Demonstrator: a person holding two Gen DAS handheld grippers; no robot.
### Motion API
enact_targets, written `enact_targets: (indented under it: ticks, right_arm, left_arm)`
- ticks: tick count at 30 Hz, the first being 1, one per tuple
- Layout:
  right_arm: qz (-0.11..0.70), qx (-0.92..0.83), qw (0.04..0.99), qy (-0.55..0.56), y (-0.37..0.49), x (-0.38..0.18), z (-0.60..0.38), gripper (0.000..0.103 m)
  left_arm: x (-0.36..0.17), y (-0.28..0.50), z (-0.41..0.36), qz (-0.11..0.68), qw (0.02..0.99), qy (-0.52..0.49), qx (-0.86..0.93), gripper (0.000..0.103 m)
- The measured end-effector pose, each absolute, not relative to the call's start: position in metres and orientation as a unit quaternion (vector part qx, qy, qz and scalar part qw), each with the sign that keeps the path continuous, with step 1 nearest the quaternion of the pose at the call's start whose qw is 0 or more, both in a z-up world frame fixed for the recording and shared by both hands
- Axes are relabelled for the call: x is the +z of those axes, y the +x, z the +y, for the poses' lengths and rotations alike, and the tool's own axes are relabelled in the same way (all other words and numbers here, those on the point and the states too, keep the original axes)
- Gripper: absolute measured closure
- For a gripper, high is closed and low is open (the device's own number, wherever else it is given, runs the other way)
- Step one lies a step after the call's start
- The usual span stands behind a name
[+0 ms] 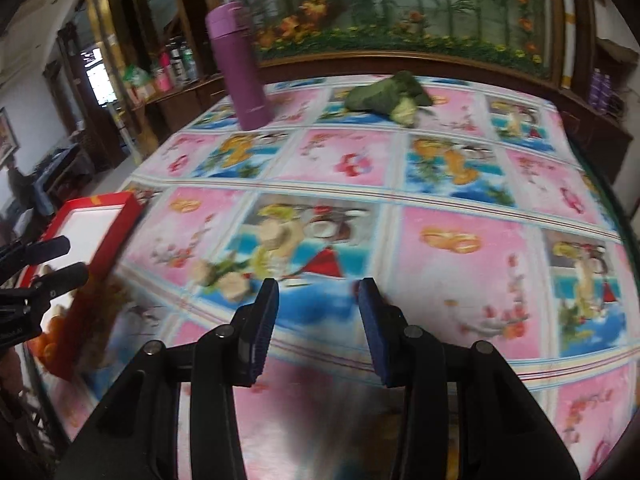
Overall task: Organize fruits
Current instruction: 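Move both open tools back over the remaining fruit on the table, then grasp a dark red date with the right tool while the left tool grasps a beige round item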
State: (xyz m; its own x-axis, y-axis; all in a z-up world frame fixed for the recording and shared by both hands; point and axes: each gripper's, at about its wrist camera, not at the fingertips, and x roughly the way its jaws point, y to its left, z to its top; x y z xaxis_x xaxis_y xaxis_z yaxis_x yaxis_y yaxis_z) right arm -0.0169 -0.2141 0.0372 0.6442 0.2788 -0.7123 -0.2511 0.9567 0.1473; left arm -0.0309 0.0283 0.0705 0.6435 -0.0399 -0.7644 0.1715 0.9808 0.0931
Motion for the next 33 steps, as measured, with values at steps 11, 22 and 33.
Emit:
enact_targets:
  ticks: [11,22,33]
  right_arm:
    - [0.427,0.117,0.896,0.026,-0.002,0.025,-0.233,0.060]
    - [0.441,0.119,0.889,0.027,0.003,0.019,-0.231,0.060]
    - [0.434,0.110,0.894,-0.021,0.007,0.010,-0.210,0.060]
  left_arm:
    - [0.037,0.007,-0.015,0.445,0.882,0.093,-0.121,0.042]
    - [0.018,0.027,-0.031,0.469,0.867,0.100,-0.137,0.046]
    - [0.018,0.030,-0.032,0.464,0.868,0.076,-0.160,0.081]
